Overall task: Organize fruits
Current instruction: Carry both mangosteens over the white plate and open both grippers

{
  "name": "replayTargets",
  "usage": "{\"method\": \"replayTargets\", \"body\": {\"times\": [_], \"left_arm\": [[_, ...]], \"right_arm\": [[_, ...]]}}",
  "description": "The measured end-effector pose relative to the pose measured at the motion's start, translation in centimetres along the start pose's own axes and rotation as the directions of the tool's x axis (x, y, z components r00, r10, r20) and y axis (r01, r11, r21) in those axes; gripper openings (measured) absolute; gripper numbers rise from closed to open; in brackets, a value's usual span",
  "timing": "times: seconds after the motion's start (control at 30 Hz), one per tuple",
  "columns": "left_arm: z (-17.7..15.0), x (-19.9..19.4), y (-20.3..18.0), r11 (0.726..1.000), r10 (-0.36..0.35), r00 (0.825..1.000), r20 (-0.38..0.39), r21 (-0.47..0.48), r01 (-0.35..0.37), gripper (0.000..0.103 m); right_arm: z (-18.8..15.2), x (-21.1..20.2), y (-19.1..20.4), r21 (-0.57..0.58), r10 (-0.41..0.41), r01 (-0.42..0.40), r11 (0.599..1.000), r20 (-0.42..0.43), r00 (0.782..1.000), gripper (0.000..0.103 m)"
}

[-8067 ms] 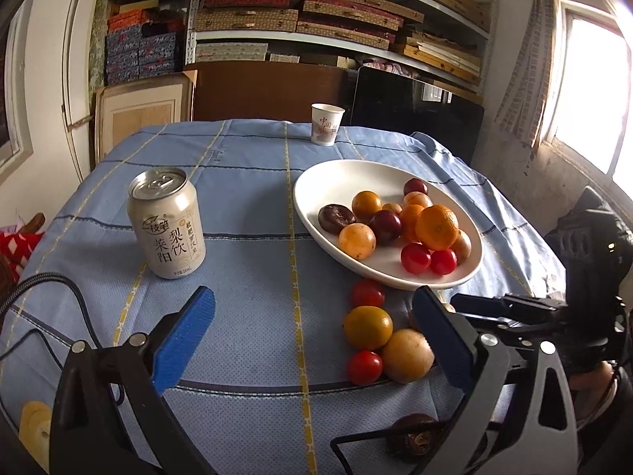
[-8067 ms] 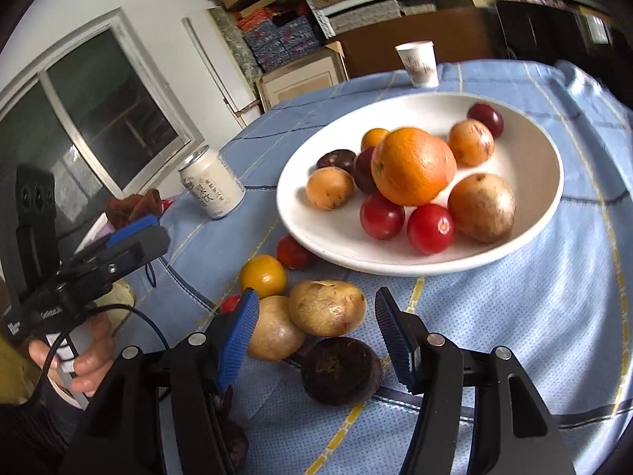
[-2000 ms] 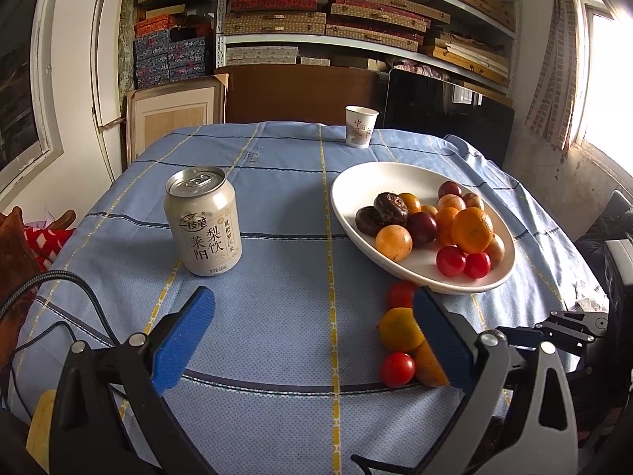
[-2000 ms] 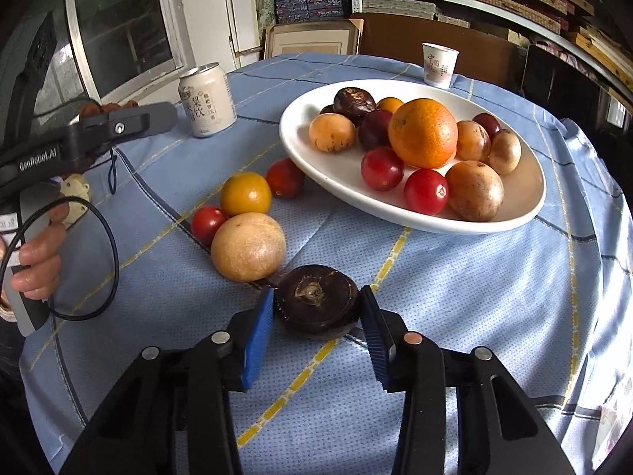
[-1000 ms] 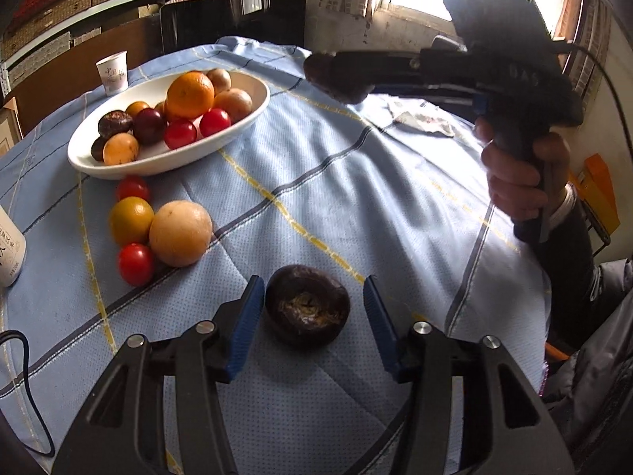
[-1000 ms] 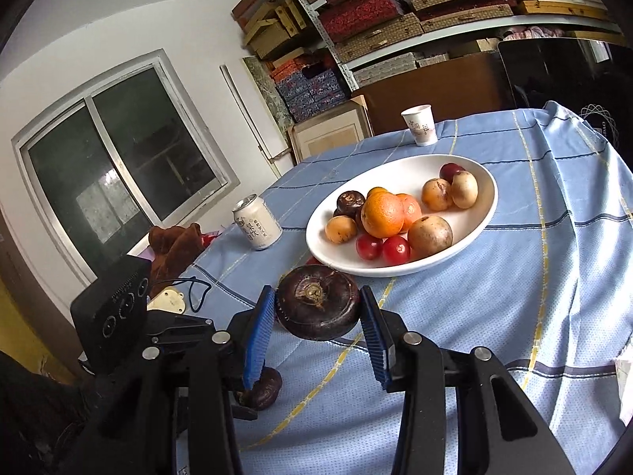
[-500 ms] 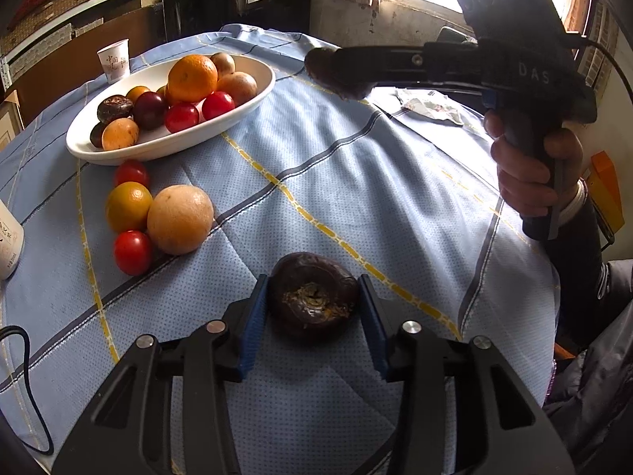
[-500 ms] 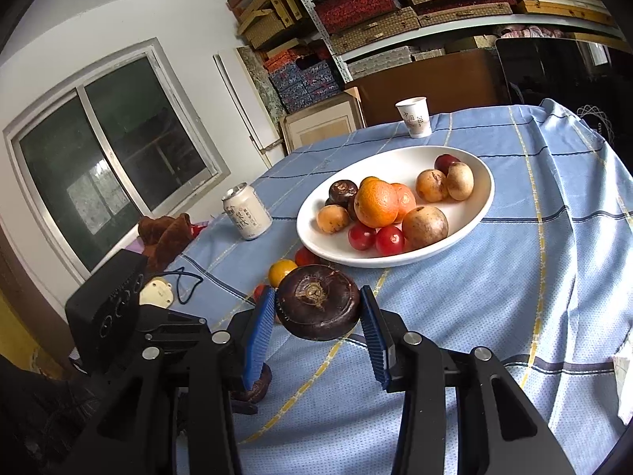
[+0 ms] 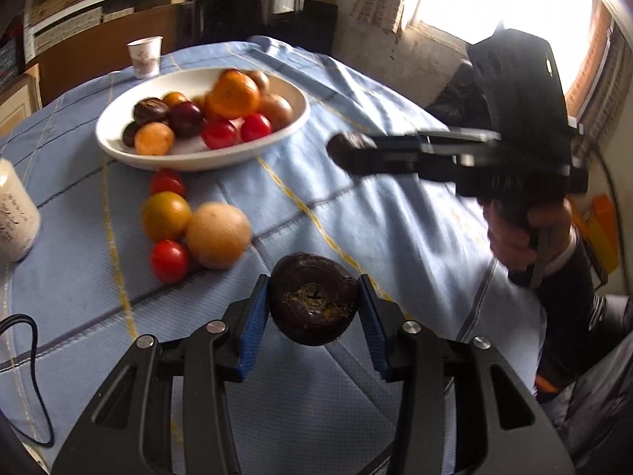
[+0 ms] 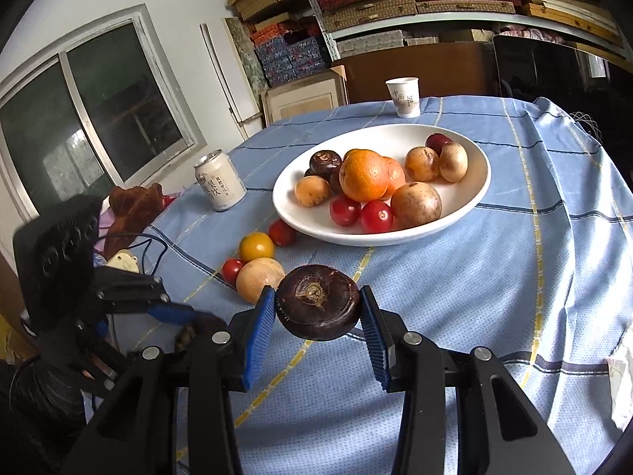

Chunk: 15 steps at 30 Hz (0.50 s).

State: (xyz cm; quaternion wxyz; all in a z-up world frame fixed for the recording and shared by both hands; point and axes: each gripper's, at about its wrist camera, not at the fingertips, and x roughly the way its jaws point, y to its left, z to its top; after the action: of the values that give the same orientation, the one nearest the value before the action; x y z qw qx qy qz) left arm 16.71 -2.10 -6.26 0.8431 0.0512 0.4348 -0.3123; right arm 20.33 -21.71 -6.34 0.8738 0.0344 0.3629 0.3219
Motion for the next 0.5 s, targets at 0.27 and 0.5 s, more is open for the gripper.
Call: {"method": "replayTargets", "body": {"times": [0.27, 0.5], "left_arm": [[6.9, -3.3, 2.2, 0.973, 0.232, 0.967, 0.101, -0.035, -0.229, 0.043], [13.4, -1.0, 6.6, 0.92, 0.384, 0.914, 0.134, -0.141, -0.366, 0.043]], "right_arm": [[4.9, 0.3, 0.9, -0.116, -0.203, 0.219, 0.969, 0.136, 0.97, 0.044], [8.3, 2.8, -2.0, -0.039, -0.289, 0.301, 0.953, 0.19, 0.938, 0.044]]}}
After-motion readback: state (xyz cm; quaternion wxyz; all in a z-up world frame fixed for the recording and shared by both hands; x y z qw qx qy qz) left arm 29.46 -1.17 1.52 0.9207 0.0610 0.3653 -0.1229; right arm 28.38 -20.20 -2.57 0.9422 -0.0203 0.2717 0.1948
